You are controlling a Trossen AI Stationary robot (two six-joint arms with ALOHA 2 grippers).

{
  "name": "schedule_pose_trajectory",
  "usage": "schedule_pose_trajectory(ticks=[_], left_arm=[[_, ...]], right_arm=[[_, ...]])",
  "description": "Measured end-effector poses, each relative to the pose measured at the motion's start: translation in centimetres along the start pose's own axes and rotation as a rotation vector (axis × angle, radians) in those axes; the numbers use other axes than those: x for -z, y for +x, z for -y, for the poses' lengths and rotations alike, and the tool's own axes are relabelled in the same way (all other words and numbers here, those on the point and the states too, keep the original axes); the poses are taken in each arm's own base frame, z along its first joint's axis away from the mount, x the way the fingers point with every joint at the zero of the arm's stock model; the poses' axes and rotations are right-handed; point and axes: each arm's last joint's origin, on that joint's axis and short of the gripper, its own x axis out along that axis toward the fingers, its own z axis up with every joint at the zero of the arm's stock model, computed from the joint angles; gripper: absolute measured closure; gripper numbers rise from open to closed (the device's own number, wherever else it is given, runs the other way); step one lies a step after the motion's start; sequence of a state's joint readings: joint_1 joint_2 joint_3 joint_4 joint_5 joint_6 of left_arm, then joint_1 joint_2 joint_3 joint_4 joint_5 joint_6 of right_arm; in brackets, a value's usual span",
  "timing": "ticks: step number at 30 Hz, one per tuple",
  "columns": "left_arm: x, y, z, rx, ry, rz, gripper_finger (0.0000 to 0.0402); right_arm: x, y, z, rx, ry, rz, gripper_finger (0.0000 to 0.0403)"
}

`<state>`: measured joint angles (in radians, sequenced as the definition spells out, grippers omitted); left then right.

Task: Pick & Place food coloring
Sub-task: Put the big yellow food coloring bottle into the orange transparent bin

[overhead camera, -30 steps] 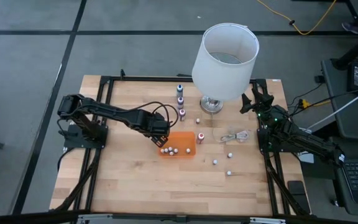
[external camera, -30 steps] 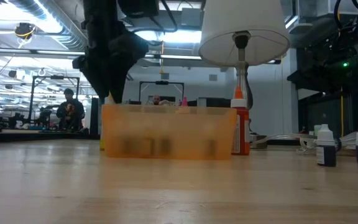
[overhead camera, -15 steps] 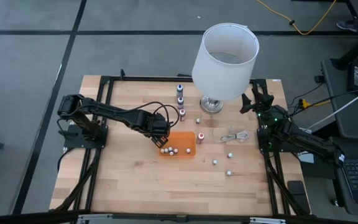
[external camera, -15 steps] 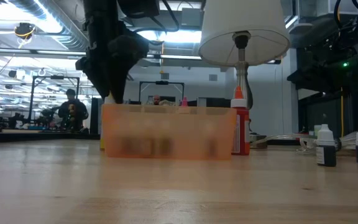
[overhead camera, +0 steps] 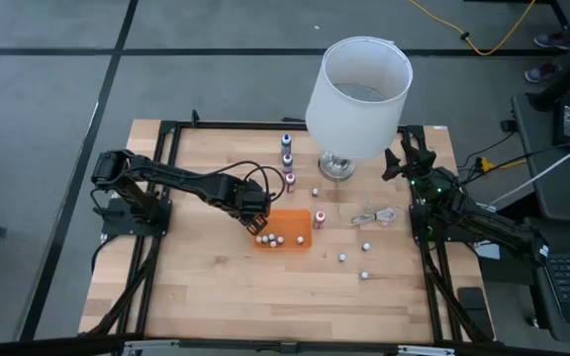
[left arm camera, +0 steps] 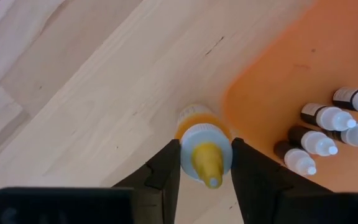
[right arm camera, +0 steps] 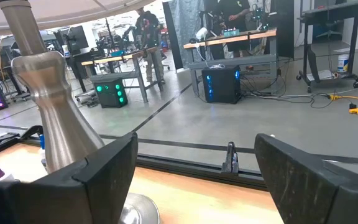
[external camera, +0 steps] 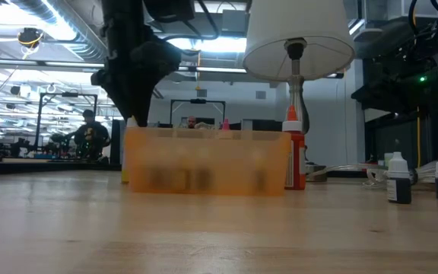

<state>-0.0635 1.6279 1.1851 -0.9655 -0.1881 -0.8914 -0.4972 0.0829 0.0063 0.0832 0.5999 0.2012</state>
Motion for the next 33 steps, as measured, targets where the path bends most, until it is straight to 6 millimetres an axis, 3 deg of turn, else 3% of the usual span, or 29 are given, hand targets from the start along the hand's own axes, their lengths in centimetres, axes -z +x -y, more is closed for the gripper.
schedule_pose_trajectory(ticks=[5, 22, 27, 33], left_arm=[[0.4, -0.9, -0.7, -0.022, -0.007, -0.042, 0.0289], [-1.2, -9.5, -0.2, 0.084, -0.003, 0.025, 0.0285], [-1.9, -10.4, 0.4, 0.098, 0.011, 0.06, 0.0289], [-3.0, -9.1, 2.3, 0.06, 0.08, 0.047, 0.0286]], right_arm=[[0.0, 0.0, 0.0, 0.0, 0.0, -0.001, 0.0079], [0.0, 0.0, 0.0, 0.0, 0.0, 0.0, 0.0079], [0.0, 0.0, 0.0, 0.0, 0.0, 0.0, 0.0079], [0.0, 0.0, 0.0, 0.0, 0.0, 0.0, 0.0079]])
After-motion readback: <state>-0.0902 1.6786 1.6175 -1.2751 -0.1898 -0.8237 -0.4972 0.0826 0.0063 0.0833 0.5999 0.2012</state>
